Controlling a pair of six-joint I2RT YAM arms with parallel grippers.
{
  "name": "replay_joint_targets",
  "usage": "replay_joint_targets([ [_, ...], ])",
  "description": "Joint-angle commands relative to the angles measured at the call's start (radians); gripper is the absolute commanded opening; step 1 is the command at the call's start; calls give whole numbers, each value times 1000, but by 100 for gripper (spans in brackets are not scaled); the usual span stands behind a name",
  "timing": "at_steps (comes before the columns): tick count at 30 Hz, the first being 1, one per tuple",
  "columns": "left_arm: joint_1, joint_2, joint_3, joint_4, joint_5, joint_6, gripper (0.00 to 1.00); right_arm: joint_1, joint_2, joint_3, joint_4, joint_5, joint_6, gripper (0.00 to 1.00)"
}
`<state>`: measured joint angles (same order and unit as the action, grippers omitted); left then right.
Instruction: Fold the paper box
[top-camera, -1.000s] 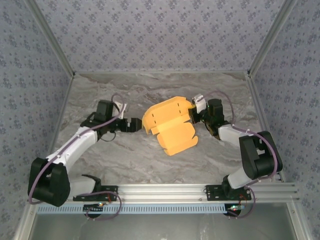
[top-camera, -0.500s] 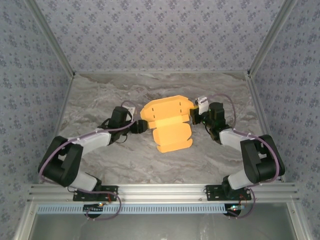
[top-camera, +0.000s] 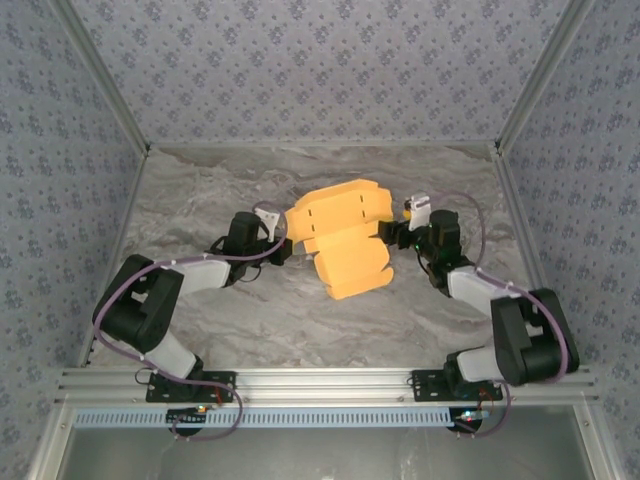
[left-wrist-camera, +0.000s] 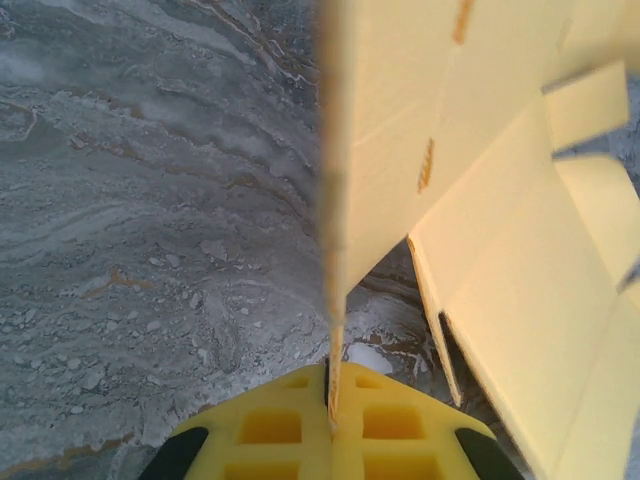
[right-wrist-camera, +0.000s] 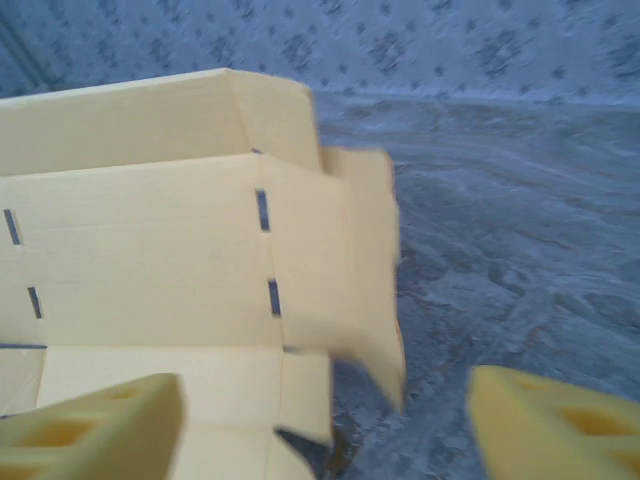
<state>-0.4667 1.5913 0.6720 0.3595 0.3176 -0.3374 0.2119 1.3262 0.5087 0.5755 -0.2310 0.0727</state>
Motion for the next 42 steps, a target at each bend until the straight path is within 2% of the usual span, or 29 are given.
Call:
replay_joint_targets([
  [1,3,-16,50,-24,3,10,0,7,-132,-17,-39,134,33,99],
  [4,2,-22,56,-48,5,6,0,29,-247,-24,-165,111,-17,96],
  [7,0,-22,59,-58,5,16,0,139,-274,17,-340,69,-95,93],
  [10,0,-6,63,-56,12,27,0,296,-203,76,-435,111,-178,94],
  [14,2,30,89,-62,51,30,0,383,-55,154,-386,154,-31,94],
  [18,3,44,111,-74,72,36,0,469,134,277,-393,216,29,95],
  [21,7,55,122,-83,86,40,0,471,241,360,-418,260,95,95],
  [27,14,68,134,-91,118,38,0,466,412,483,-483,191,124,92],
  [31,19,69,134,-96,117,38,0,468,472,538,-525,226,171,89],
  [34,22,71,129,-90,115,38,0,461,487,553,-564,307,191,84],
  [39,23,97,130,-89,101,55,0,401,483,535,-586,287,260,59],
  [42,23,112,129,-77,97,55,0,388,478,517,-571,261,286,58],
])
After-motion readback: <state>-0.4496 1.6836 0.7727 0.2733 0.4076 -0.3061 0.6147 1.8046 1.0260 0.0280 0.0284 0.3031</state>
